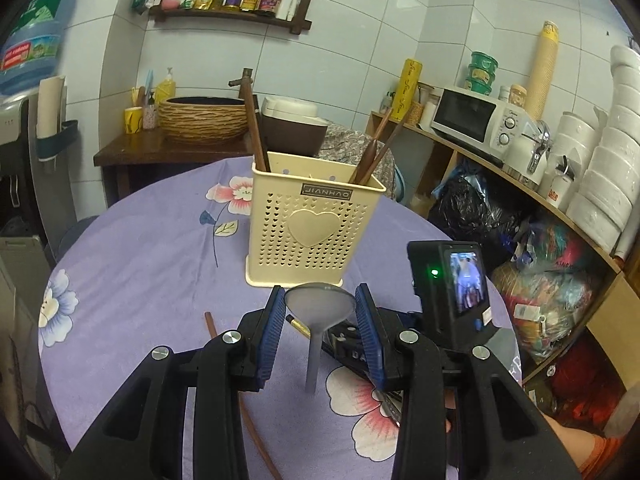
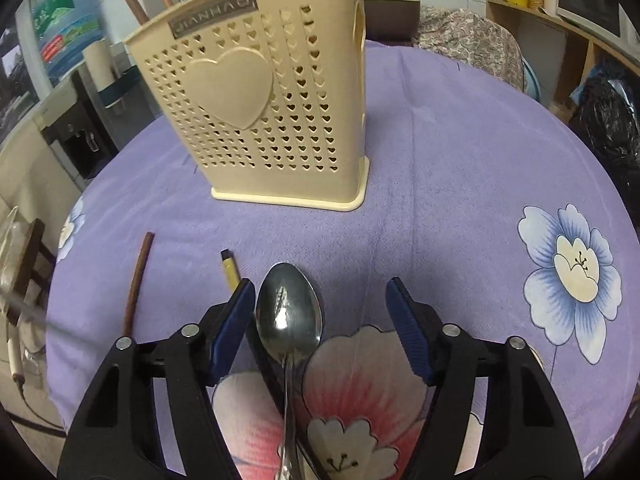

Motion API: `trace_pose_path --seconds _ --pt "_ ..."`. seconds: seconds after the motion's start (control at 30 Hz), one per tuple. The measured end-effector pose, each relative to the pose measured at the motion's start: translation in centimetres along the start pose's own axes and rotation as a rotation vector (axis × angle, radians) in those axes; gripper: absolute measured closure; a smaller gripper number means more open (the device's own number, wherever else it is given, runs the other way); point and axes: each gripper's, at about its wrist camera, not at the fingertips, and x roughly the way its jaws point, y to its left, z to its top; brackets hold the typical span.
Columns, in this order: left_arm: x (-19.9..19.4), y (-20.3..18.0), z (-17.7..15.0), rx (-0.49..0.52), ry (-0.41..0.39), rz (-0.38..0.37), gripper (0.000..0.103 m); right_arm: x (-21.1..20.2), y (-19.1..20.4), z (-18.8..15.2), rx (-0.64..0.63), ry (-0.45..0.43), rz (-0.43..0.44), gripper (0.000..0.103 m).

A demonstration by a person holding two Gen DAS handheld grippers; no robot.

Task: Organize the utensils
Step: 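Lift both metal spoons and lower them into the holder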

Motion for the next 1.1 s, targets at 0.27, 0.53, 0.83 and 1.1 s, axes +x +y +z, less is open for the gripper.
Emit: trace_pose_path --seconds 0.27,0.53,0.83,1.1 --pt "-0.2 0.4 -0.2 -0.007 -0.004 0.02 0.067 0.7 2.0 0.1 -0.031 0.008 -0.071 0.054" --pt "0.0 0.1 -0.2 0.006 -0.005 0.024 0.067 0.3 3.0 -1.5 -0.112 0.005 -0.103 0.058" --pt "0.0 0.0 -0.2 -0.003 -0.003 0.035 0.067 -0.6 0.9 -1.1 -0.111 0.008 0.011 0.065" --pt "0.2 0.2 0.0 -0.012 -0.001 0.038 0.067 -6.5 -3.3 0.8 -0.052 -0.062 0.193 0.065"
